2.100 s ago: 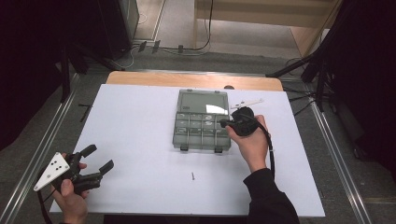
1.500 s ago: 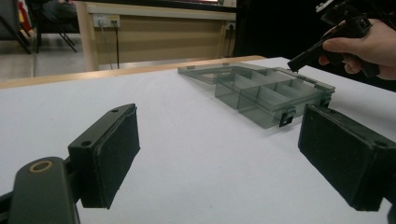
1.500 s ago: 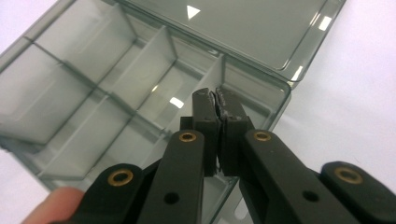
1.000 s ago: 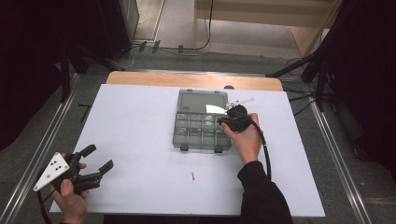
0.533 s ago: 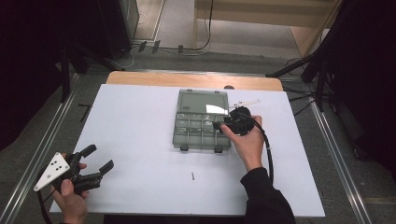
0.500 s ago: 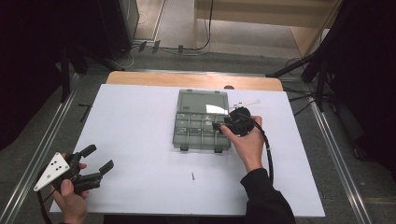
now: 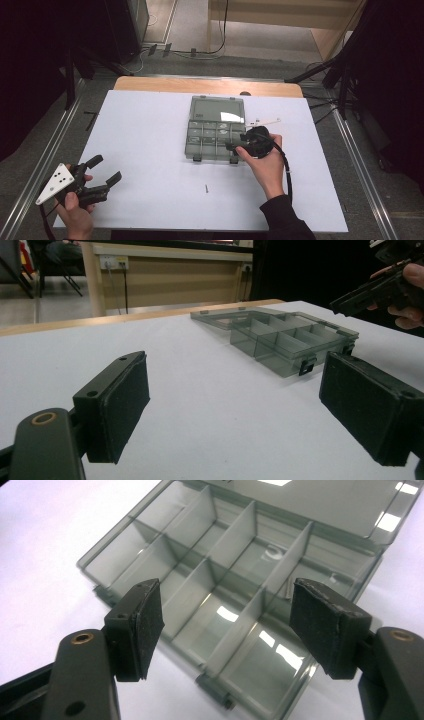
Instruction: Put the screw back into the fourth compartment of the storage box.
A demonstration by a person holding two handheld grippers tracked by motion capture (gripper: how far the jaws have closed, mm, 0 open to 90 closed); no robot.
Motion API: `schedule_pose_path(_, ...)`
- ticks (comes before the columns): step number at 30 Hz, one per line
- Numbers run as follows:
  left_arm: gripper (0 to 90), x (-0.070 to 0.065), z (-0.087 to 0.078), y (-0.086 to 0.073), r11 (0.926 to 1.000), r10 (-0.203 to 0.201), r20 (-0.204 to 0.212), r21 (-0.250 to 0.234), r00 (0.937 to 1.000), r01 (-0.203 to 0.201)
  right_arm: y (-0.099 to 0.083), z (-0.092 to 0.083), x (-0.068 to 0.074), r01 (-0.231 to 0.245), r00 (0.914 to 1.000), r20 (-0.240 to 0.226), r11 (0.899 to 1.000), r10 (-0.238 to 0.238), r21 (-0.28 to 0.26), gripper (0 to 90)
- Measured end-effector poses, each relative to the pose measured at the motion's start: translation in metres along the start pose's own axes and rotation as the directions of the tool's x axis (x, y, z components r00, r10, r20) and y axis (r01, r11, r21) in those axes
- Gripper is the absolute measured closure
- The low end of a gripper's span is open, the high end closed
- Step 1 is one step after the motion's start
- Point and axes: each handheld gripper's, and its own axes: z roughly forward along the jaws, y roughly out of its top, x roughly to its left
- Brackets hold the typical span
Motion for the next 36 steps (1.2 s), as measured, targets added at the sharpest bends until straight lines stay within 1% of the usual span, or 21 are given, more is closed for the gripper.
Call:
schedule_pose_path(1, 12.7, 0.0, 0.0, 0.0, 1.0, 0.001, 0.0, 0.001, 1.0, -0.001, -0.001, -0.002, 0.002, -0.009, 1.0, -0.002, 1.0, 0.009, 0.003, 30.6)
schedule_pose_path(2, 12.7, 0.0, 0.0, 0.0, 1.0, 0.001, -0.001, 0.001, 1.0, -0.001, -0.002, -0.003, 0.004, 0.002, 1.0, -0.004, 1.0, -0.002, -0.004, 30.6)
schedule_pose_path(3, 12.7, 0.0, 0.0, 0.0, 1.0, 0.001, 0.0, 0.001, 1.0, -0.001, -0.004, -0.004, 0.006, -0.005, 1.0, -0.003, 1.0, 0.005, -0.001, 30.6)
schedule_pose_path(6, 12.7, 0.0, 0.0, 0.0, 1.0, 0.001, 0.0, 0.001, 1.0, -0.001, -0.007, -0.007, 0.012, 0.01, 0.9999, 0.003, 1.0, -0.01, -0.004, 30.1)
schedule_pose_path(8, 12.7, 0.0, 0.0, 0.0, 1.0, 0.001, 0.0, 0.001, 1.0, -0.001, -0.009, -0.008, 0.016, 0.018, 0.9998, -0.004, 1.0, -0.018, -0.007, 30.0)
schedule_pose_path(12, 12.7, 0.0, 0.0, 0.0, 1.0, 0.003, 0.0, 0.003, 1.0, -0.003, -0.014, -0.009, 0.025, 0.019, 0.9997, -0.016, 1.0, -0.019, -0.006, 29.9)
schedule_pose_path(16, 12.7, 0.0, 0.0, 0.0, 1.0, 0.002, 0.0, 0.002, 1.0, -0.002, -0.019, -0.006, 0.034, 0.035, 0.999, -0.027, 0.999, -0.035, 0.002, 30.1)
schedule_pose_path(19, 12.7, 0.0, 0.0, 0.0, 1.0, 0.003, 0.0, 0.003, 1.0, -0.003, -0.023, -0.005, 0.042, 0.032, 0.9988, -0.038, 0.999, -0.032, 0.008, 30.5)
schedule_pose_path(22, 12.7, 0.0, 0.0, 0.0, 1.0, 0.002, 0.001, 0.002, 1.0, -0.002, -0.028, -0.002, 0.048, 0.046, 0.998, -0.043, 0.999, -0.046, 0.014, 30.8)
schedule_pose_path(23, 12.7, 0.0, 0.0, 0.0, 1.0, 0.001, 0.001, 0.001, 1.0, -0.001, -0.029, -0.001, 0.05, 0.044, 0.9977, -0.052, 0.999, -0.043, 0.013, 31.0)
schedule_pose_path(30, 12.7, 0.0, 0.0, 0.0, 1.0, 0.002, 0.001, -0.001, 1.0, -0.002, -0.039, 0.005, 0.063, 0.062, 0.9964, -0.06, 0.997, -0.06, 0.037, 34.4)
schedule_pose_path(33, 12.7, 0.0, 0.0, 0.0, 1.0, 0.002, 0.002, 0.0, 1.0, -0.002, -0.043, 0.009, 0.069, 0.066, 0.9951, -0.077, 0.997, -0.062, 0.05, 35.8)
schedule_pose_path(36, 12.7, 0.0, 0.0, 0.0, 1.0, 0.003, 0.002, 0.002, 1.0, -0.003, -0.046, 0.012, 0.075, 0.08, 0.9941, -0.078, 0.995, -0.076, 0.062, 38.3)
